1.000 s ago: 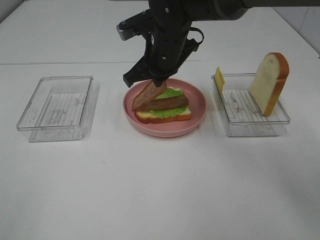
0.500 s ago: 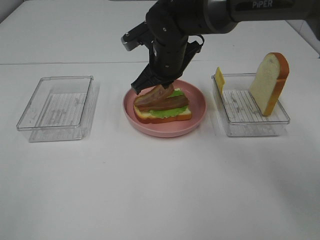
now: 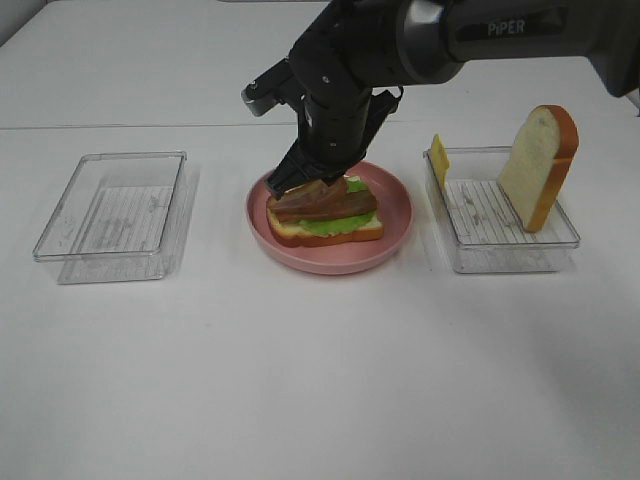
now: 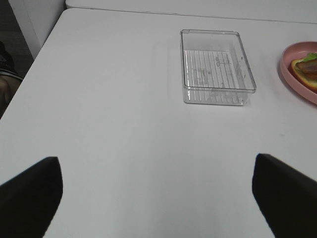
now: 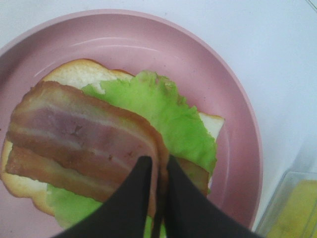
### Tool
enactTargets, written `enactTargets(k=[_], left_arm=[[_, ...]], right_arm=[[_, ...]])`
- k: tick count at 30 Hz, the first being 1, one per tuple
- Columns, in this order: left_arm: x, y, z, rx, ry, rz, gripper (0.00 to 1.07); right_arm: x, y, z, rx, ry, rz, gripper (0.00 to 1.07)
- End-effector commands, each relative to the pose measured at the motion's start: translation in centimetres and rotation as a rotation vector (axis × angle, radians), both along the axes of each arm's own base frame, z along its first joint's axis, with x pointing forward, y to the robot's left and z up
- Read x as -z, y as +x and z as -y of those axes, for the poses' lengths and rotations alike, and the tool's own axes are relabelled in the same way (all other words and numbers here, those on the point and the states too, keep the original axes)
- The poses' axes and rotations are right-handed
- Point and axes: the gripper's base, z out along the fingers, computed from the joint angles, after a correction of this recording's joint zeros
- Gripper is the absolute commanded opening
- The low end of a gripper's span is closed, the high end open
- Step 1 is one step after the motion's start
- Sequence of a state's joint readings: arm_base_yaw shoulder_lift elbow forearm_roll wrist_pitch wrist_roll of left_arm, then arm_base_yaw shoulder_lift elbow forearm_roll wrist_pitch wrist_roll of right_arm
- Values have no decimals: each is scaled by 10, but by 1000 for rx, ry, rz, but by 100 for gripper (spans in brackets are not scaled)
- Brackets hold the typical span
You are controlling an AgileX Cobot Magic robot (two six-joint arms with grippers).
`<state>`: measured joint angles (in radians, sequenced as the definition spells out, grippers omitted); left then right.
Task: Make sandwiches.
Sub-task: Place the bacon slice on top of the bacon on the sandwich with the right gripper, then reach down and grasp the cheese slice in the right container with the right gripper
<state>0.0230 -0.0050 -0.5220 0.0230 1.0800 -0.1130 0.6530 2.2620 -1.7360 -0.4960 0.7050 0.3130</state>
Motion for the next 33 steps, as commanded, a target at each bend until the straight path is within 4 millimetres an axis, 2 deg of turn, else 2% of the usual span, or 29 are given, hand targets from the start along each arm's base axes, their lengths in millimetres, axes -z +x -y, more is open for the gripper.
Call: enactTargets(k=[1, 2, 3, 4, 5, 12, 14, 15, 17, 20, 22, 28, 30, 33], left_arm=[[-1, 0, 0, 3, 0, 11, 96], [-1, 0, 0, 3, 0, 11, 96], [-1, 0, 0, 3, 0, 11, 96], [-1, 0, 0, 3, 0, 11, 96], [-1, 0, 0, 3, 0, 11, 96], [-1, 0, 0, 3, 0, 11, 96], [-1, 0, 0, 3, 0, 11, 96], [-1, 0, 0, 3, 0, 11, 96], [-1, 0, 0, 3, 0, 11, 96], [-1, 0, 0, 3, 0, 11, 96], [-1, 0, 0, 3, 0, 11, 96], [-1, 0, 0, 3, 0, 11, 96], [-1, 0, 0, 3, 0, 11, 96], [-1, 0, 0, 3, 0, 11, 96]], right_arm=[[0, 2, 2, 18, 1, 6, 41], [0, 2, 3, 33, -5, 3, 67], [0, 2, 4, 34, -12, 4, 80], [0, 2, 4, 34, -12, 4, 80], [-3, 1, 5, 43, -15, 11, 98], [-21, -1, 10, 66, -28, 28, 99], [-35, -4, 13, 77, -29, 37, 99], [-35, -4, 13, 77, -29, 37, 99], [-58, -9, 18, 94, -29, 51, 99], [-63, -10, 19, 97, -31, 53, 99], [-82, -12, 28, 113, -42, 55, 99], [-92, -8, 39, 146, -23, -14, 99], [-97, 1, 59, 171, 46, -110, 99], [-99, 5, 67, 184, 75, -146, 99]])
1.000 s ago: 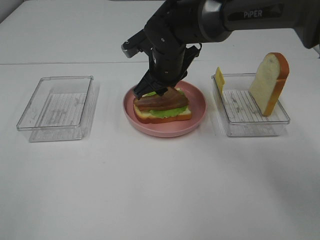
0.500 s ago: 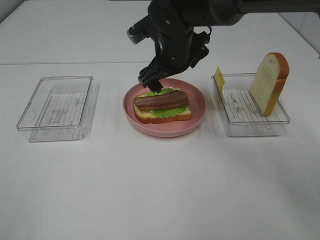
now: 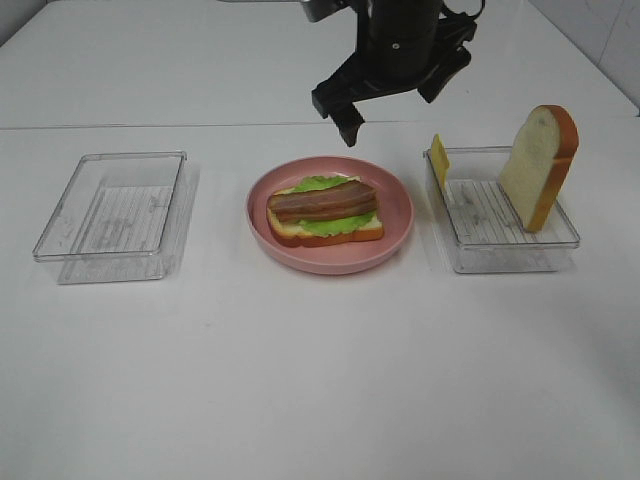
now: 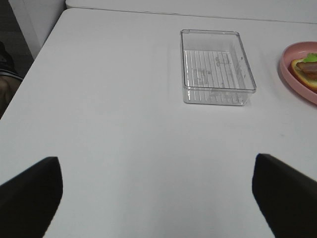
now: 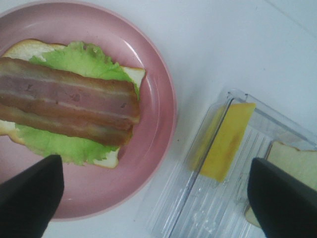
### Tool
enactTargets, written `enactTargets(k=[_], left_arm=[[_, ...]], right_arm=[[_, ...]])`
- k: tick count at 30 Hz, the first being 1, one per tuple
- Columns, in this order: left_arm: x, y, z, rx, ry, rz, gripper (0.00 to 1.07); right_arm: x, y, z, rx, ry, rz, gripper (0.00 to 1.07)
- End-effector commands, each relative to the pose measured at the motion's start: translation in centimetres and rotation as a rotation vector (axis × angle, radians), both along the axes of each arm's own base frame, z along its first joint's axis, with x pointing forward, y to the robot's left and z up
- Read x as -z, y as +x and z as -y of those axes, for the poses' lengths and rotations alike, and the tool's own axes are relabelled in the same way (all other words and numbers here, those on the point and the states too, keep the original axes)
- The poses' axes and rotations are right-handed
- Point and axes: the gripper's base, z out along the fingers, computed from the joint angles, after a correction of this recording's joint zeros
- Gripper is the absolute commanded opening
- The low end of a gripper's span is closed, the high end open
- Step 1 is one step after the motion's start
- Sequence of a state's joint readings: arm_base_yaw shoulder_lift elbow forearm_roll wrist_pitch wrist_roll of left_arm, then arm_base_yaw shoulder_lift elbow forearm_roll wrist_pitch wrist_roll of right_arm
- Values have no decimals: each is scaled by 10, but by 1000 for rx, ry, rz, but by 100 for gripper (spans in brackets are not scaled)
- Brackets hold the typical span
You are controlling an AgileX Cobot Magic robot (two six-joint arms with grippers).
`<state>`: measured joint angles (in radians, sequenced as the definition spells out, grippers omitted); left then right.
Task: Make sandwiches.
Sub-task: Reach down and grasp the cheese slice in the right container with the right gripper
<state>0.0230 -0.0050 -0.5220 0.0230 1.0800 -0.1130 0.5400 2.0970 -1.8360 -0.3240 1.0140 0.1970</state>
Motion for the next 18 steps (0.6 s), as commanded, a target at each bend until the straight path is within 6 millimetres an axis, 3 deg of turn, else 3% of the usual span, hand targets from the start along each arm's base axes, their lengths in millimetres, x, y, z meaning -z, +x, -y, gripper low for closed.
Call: enactTargets(k=[1, 10, 18], left_arm=[[-1, 0, 0, 3, 0, 11, 96], [-1, 0, 0, 3, 0, 11, 96], [-1, 0, 0, 3, 0, 11, 96]], right_arm=[[-6, 5, 17, 18, 46, -60, 99], [-5, 23, 60, 120, 82, -77, 99], [5, 31, 72, 147, 127, -97, 99]])
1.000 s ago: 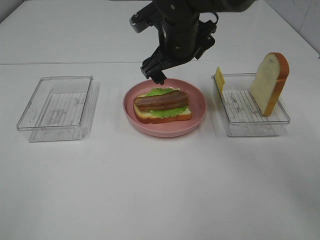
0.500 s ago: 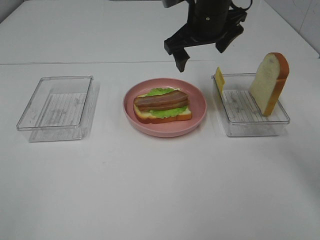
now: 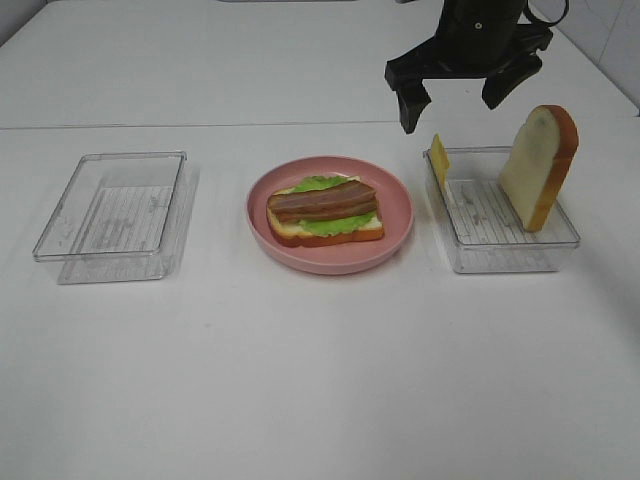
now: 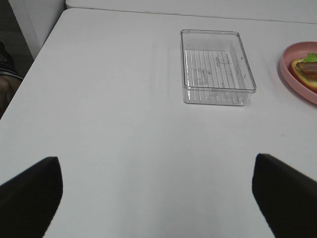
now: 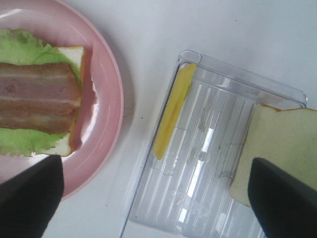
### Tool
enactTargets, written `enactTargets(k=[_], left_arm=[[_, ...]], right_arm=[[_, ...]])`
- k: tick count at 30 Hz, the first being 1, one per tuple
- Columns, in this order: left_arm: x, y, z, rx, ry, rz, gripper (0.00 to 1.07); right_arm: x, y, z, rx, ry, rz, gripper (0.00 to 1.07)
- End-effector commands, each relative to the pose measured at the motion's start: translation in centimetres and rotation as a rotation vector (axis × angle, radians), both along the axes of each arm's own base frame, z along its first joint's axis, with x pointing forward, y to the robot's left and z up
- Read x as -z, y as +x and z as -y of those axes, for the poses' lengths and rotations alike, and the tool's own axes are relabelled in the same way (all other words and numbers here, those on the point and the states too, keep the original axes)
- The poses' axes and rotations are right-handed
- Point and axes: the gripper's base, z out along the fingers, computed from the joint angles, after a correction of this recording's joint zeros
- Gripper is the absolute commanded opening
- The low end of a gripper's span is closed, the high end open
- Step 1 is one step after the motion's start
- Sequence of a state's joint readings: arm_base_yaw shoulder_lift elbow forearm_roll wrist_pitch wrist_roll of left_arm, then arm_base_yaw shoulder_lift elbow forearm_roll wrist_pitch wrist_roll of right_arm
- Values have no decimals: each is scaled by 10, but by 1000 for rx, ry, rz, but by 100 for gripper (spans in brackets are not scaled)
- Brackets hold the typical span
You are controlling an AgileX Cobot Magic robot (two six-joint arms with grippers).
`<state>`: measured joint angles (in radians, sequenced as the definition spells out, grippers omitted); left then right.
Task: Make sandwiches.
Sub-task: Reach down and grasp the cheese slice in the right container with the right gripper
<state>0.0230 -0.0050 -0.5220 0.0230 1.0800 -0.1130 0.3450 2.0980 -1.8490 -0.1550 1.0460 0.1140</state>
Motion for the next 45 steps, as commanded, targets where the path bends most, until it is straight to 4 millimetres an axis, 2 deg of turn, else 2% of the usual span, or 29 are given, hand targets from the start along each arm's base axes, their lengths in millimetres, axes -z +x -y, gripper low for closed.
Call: enactTargets(k=[1, 6, 7, 16, 18, 22, 29, 32, 33, 34, 36, 37, 39, 40, 42, 44, 45], left_arm=[[-1, 0, 0, 3, 0, 11, 96], [-1, 0, 0, 3, 0, 11, 96], [-1, 0, 0, 3, 0, 11, 96], [-1, 0, 0, 3, 0, 11, 96], [-1, 0, 0, 3, 0, 11, 96], [-1, 0, 0, 3, 0, 11, 96], [-1, 0, 0, 3, 0, 11, 96], [-1, 0, 0, 3, 0, 11, 96], [-1, 0, 0, 3, 0, 11, 96], [-1, 0, 0, 3, 0, 11, 96], [-1, 0, 0, 3, 0, 11, 96], [-1, 0, 0, 3, 0, 11, 96], [-1, 0, 0, 3, 0, 11, 96], [-1, 0, 0, 3, 0, 11, 96], [-1, 0, 0, 3, 0, 11, 96], [-1, 0, 0, 3, 0, 11, 96], [-1, 0, 0, 3, 0, 11, 96]], right_arm=[[4, 4, 2, -5, 15, -1, 99], [23, 10, 0, -7, 9, -23, 99], [33, 13, -1, -7, 5, -34, 99], [59, 21, -3, -11, 3, -49, 99], [67, 24, 2, 9, 12, -68, 99], [72, 29, 12, 37, 48, -88, 98], [72, 30, 18, 52, 84, -94, 96], [72, 31, 19, 54, 83, -94, 92], [72, 31, 19, 53, 83, -94, 86], [72, 31, 19, 53, 83, -94, 86], [72, 31, 18, 56, 93, -91, 75], [72, 31, 18, 56, 93, -91, 75], [73, 31, 18, 58, 95, -94, 64], [73, 31, 18, 58, 95, -94, 64], [78, 32, 18, 65, 93, -104, 49], [79, 32, 18, 69, 93, -106, 46], [81, 33, 18, 73, 95, -103, 34]])
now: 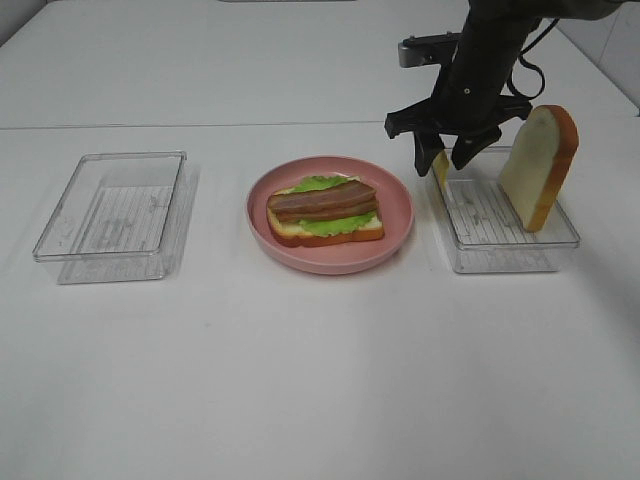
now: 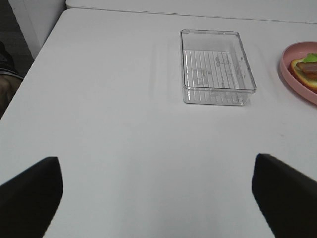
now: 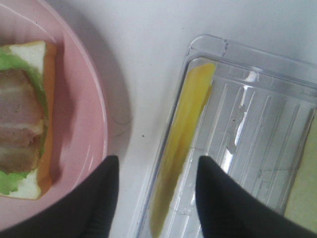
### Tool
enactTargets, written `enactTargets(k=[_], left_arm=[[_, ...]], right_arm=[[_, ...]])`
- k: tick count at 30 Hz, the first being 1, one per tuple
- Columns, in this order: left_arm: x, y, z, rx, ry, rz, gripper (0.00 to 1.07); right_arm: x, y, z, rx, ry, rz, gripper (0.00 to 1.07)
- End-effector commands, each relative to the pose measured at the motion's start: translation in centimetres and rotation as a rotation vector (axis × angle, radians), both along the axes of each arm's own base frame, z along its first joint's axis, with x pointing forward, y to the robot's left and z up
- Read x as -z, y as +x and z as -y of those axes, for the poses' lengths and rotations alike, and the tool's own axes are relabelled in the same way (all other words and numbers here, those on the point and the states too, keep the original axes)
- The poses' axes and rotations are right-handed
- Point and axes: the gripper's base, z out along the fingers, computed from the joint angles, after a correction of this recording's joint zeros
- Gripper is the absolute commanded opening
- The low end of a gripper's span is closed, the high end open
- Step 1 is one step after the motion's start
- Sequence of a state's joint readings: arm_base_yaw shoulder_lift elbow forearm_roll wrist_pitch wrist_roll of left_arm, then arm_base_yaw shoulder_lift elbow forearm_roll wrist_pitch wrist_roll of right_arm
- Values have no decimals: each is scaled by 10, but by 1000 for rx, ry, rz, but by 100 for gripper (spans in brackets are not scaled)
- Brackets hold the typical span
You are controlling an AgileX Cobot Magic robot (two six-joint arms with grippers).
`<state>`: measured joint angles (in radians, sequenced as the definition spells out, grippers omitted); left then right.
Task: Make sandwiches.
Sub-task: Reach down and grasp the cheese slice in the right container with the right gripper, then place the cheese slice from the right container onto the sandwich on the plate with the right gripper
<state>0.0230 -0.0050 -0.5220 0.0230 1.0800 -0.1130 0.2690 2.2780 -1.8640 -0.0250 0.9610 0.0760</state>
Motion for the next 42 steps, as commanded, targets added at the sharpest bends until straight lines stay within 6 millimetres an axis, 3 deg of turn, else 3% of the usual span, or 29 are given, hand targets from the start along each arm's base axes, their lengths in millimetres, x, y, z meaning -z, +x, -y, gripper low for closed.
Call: enactTargets(k=[1, 2, 3, 4, 5, 19, 35, 42], left_arm=[[-1, 0, 0, 3, 0, 11, 96], [-1, 0, 0, 3, 0, 11, 96], [-1, 0, 0, 3, 0, 11, 96], [-1, 0, 0, 3, 0, 11, 96], [-1, 0, 0, 3, 0, 11, 96], [-1, 0, 0, 3, 0, 11, 96], [-1, 0, 0, 3, 0, 11, 96], [-1, 0, 0, 3, 0, 11, 96]], right_arm=[[2, 3, 1, 11, 6, 12, 34], [2, 3, 1, 12, 7, 15, 24], [2, 3, 1, 12, 7, 15, 24], [2, 4, 2, 7, 2, 24, 2], [2, 4, 2, 2, 0, 26, 0], [0, 3, 2, -23, -13, 22, 0], [-94, -15, 7, -29, 13, 179, 0], [-107, -23, -1, -51, 105, 172, 0]])
